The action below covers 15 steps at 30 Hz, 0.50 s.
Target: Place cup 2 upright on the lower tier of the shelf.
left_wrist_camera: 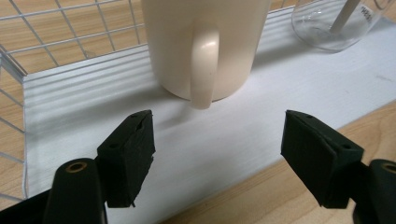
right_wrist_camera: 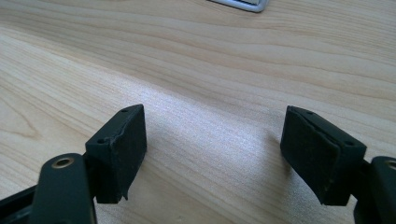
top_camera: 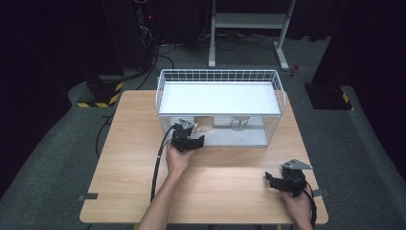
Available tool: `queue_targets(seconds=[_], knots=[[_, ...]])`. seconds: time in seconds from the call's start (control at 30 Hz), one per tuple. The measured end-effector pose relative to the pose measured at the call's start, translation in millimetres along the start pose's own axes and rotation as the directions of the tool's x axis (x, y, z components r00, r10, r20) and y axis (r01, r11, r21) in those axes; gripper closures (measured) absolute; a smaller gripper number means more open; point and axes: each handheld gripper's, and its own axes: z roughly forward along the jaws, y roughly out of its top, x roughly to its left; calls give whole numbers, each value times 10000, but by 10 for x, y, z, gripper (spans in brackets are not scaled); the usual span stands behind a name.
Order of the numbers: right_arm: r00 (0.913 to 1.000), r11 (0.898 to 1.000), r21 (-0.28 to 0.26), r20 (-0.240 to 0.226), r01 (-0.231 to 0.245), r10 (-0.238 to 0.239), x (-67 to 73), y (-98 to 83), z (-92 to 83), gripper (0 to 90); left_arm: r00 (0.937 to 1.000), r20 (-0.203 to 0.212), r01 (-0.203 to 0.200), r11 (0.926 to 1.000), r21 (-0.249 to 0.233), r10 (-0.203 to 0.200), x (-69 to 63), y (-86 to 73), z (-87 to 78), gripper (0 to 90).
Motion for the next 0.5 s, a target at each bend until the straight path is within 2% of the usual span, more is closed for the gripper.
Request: queue_targets(seconds=[0.33,0.5], knots=[[10000,10000,-1,-1,2,-2,0,0,0,226,9997,215,-96,9997,-205,100,-14,-24,-121,250],[10000,10000,-1,-1,0,0,0,0,0,226,9994,351,47,9991,-421,-32,-15,-18,-195,249]])
